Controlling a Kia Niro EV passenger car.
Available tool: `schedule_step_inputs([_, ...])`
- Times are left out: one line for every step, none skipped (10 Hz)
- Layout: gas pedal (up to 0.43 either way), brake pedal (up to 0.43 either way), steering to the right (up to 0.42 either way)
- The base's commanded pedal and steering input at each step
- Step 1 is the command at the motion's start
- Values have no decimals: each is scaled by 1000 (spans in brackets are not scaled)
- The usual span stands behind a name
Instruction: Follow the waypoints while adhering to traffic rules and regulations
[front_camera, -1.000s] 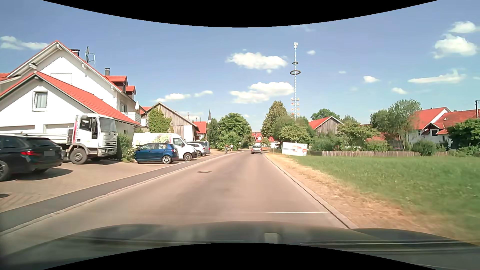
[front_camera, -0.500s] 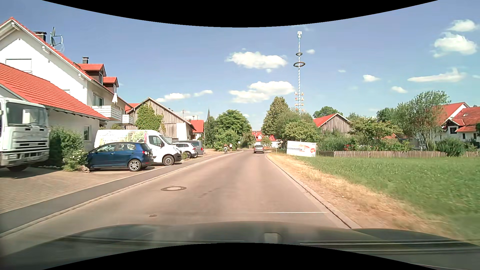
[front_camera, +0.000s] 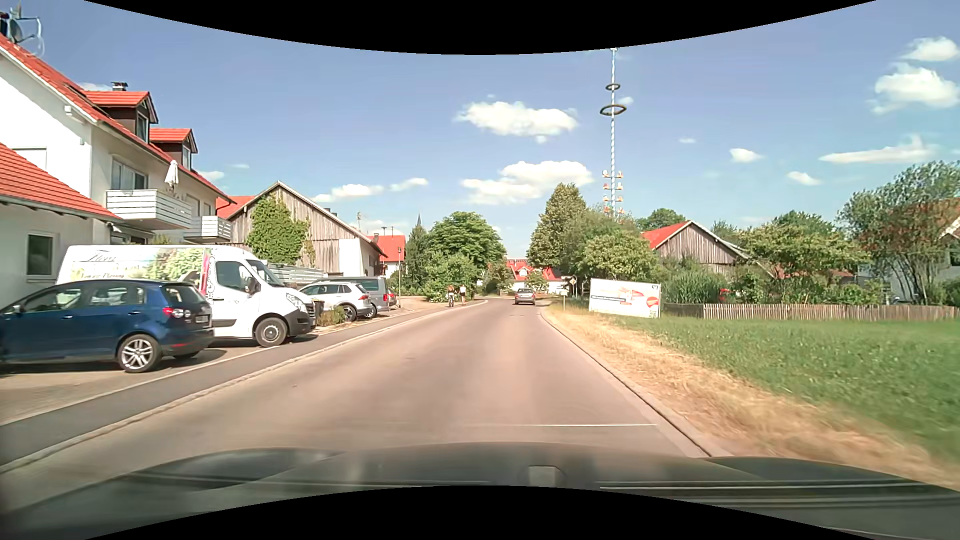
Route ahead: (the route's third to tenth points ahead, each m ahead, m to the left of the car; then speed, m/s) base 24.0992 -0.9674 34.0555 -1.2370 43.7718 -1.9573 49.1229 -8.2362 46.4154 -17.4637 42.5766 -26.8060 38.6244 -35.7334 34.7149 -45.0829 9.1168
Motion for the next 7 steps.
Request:
schedule_step_inputs([0, 6, 0])
schedule_step_inputs([0, 6, 1])
schedule_step_inputs([0, 6, 2])
schedule_step_inputs([0, 6, 3])
schedule_step_inputs([0, 6, 4])
schedule_step_inputs([0, 6, 5])
schedule_step_inputs([0, 6, 6])
